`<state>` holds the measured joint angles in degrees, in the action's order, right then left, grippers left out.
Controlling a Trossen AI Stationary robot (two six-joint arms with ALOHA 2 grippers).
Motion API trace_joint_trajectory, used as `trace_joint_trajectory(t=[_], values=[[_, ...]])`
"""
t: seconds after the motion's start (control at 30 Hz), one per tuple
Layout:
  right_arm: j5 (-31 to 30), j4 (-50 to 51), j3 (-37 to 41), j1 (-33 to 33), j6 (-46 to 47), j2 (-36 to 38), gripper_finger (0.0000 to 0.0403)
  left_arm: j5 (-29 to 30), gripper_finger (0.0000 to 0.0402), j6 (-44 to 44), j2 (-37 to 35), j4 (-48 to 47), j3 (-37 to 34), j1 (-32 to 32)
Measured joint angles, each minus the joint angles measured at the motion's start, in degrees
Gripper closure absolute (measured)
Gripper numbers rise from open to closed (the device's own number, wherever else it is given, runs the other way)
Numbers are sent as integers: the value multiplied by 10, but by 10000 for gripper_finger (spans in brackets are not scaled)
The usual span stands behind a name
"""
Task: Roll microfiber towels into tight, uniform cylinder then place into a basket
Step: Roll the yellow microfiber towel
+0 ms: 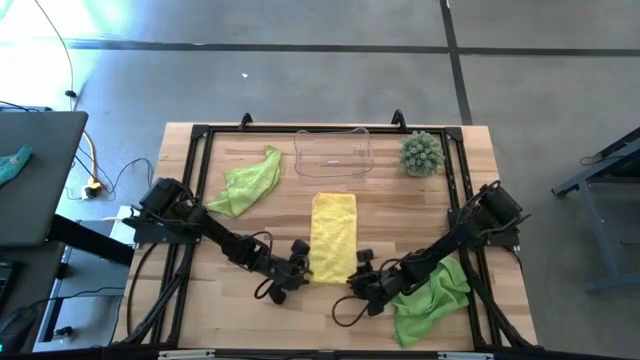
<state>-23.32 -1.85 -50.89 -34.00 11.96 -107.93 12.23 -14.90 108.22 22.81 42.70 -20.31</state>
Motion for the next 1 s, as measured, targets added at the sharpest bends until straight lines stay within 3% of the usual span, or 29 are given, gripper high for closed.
trace_joint_trajectory(t=[0.23,0.37,0.5,0.77,1.0], values=[[-2,-4,1,1,111,-1,390,-4,373,63,1,4,-1,0],[-6,-25,3,2,154,-2,392,-3,397,92,1,6,-1,0],[0,-51,4,10,191,-4,398,-3,384,102,1,7,-1,-1],[93,-70,3,44,313,-3,401,8,351,102,-1,7,-1,-15],[142,-94,3,56,337,9,402,59,305,80,-27,-5,0,-28]])
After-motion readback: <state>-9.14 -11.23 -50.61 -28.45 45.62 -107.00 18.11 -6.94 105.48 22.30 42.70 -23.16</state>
